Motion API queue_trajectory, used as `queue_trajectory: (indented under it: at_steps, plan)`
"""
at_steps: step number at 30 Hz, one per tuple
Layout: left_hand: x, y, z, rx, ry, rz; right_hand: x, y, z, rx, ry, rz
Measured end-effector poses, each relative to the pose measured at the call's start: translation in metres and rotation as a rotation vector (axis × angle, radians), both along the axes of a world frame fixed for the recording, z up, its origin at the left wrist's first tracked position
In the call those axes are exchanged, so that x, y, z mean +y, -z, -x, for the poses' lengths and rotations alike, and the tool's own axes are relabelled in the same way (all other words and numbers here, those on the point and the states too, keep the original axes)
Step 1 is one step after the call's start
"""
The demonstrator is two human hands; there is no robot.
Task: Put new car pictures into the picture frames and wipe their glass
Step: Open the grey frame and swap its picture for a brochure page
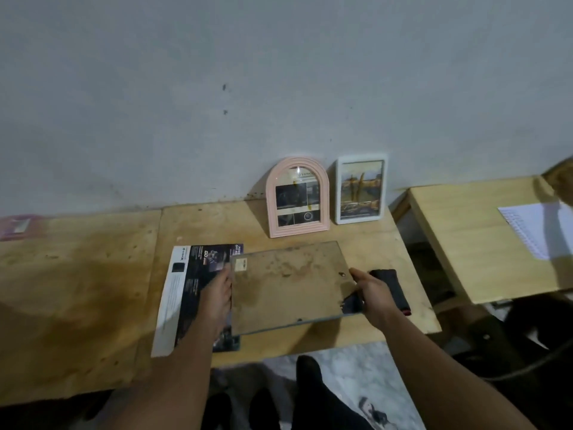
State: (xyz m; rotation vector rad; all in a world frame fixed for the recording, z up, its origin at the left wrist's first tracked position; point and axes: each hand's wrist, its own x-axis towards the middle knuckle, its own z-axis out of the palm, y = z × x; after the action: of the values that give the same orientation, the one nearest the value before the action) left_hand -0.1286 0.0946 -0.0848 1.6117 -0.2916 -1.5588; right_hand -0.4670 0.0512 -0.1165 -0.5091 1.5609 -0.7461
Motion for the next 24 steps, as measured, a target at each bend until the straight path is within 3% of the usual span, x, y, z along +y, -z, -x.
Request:
queue_trajectory:
  at_steps: [4,8,16,19,22,24]
  plan:
    - [-0.009,0.014,0.027,-0.087,0.015,-0.033,-0.011,0.040,0.020,0.218,-0.118,-0.023]
    - [-0.015,0.043,0.036,-0.169,0.035,-0.068,-0.018,0.037,0.021,0.397,-0.282,0.066]
    - [-0.021,0.049,0.059,-0.466,0.255,-0.065,-0.034,0.033,0.033,0.817,-1.102,0.053]
    - [-0.019,0.051,0.063,-0.627,0.357,-0.081,-0.039,0.028,0.035,0.950,-1.275,0.061]
    - [-0.016,0.053,0.068,-0.861,0.414,-0.234,-0.045,0.026,0.038,1.039,-1.386,0.104]
    - [-0.016,0.057,0.071,-0.905,0.439,-0.275,-0.050,0.024,0.039,1.092,-1.437,0.136]
